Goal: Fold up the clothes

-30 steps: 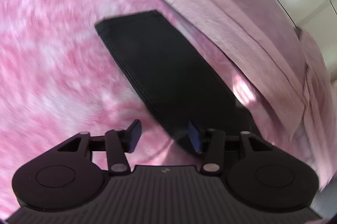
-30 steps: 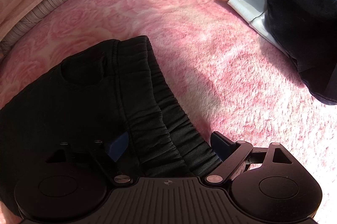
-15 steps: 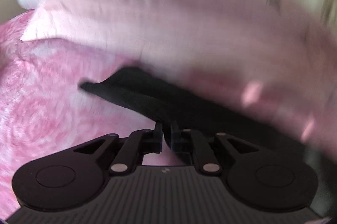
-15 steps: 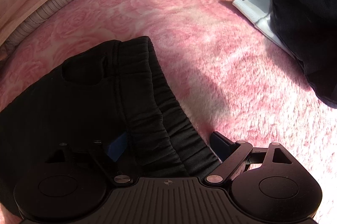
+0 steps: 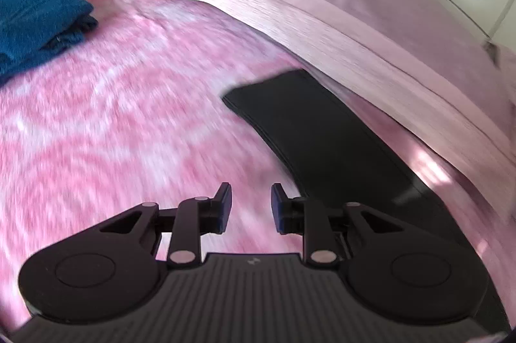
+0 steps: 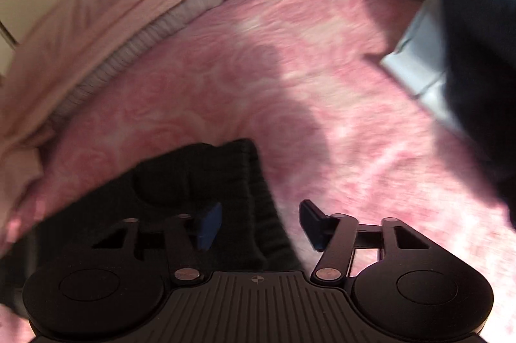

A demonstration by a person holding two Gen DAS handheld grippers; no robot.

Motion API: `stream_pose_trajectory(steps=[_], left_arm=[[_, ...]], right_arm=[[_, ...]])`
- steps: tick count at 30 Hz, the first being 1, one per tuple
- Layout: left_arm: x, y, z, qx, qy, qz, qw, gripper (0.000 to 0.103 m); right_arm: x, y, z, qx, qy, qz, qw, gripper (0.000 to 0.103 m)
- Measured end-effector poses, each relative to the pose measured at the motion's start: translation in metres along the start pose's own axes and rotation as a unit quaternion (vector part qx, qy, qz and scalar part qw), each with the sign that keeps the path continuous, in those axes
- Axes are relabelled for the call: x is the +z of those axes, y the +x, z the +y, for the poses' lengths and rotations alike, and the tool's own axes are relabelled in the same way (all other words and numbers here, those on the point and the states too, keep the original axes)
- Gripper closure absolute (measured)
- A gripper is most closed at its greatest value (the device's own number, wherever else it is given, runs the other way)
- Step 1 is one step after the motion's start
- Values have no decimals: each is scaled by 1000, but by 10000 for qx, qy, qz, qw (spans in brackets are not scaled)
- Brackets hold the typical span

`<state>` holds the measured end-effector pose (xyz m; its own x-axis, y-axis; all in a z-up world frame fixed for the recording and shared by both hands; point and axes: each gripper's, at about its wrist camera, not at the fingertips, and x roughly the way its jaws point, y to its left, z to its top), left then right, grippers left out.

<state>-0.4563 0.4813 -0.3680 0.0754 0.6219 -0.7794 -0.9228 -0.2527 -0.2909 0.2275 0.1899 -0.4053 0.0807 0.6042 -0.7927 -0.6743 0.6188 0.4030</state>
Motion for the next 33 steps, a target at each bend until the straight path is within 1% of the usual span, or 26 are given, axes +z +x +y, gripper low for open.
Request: stream_pose_trajectory(steps=[2, 5, 6, 7, 8, 11, 12, 13, 16, 18, 20, 22, 23, 26, 28, 30, 33], left_arm=[[-17, -15, -7, -389, -56, 195, 9990, 82], [-43, -30, -20, -683, -65, 451, 9966, 82], [-50, -33, -25, -743, -73, 513, 9959, 82], [-58, -35, -28, -802, -82, 568, 9951, 82], [-65, -38, -32, -862, -92, 623, 9943, 82], [-81, -42, -42, -918, -76, 743, 9930, 82], [-86, -43, -44, -914, -82, 782, 9927, 82], [-91, -43, -47, -905, -87, 824, 9924, 82], [-107, -48, -55, -903, -85, 942, 9914, 82], [-114, -51, -60, -909, -26, 968, 9911, 82], [-117, -53, -65, -950, -10, 995, 9905, 82], [-120, -55, -71, -1042, -6, 1031, 9892, 82], [-122, -57, -75, -1101, 1, 1040, 9885, 82], [-127, -58, -87, -1303, 6, 1116, 9852, 82], [-131, -58, -94, -1424, -3, 1192, 9826, 82], [-134, -58, -100, -1496, 18, 1241, 9809, 82], [-138, -57, -104, -1547, 48, 1306, 9793, 82]], right_arm=[[7, 12, -6, 213, 35, 113, 9997, 45], [14, 28, -15, 459, 64, 200, 9987, 45], [14, 28, -15, 586, 46, 168, 9981, 47], [16, 28, -15, 641, -29, 147, 9978, 52], [18, 29, -15, 724, -156, 136, 9972, 55], [21, 24, -22, 1096, -258, 28, 9936, 59], [20, 23, -27, 1227, -199, 41, 9922, 60], [20, 23, -33, 1346, -135, 49, 9908, 64], [24, 25, -49, 1690, 106, 84, 9855, 71], [27, 24, -54, 1735, 109, 67, 9847, 72], [32, 20, -57, 1642, 132, -20, 9863, 72], [34, 14, -62, 1696, 343, -137, 9848, 72], [35, 13, -65, 1780, 499, -106, 9827, 72], [34, 17, -65, 1974, 542, 314, 9783, 72], [32, 23, -61, 2059, 428, 523, 9762, 72], [29, 30, -59, 2142, 410, 667, 9737, 72], [28, 40, -58, 2202, 477, 639, 9722, 72]])
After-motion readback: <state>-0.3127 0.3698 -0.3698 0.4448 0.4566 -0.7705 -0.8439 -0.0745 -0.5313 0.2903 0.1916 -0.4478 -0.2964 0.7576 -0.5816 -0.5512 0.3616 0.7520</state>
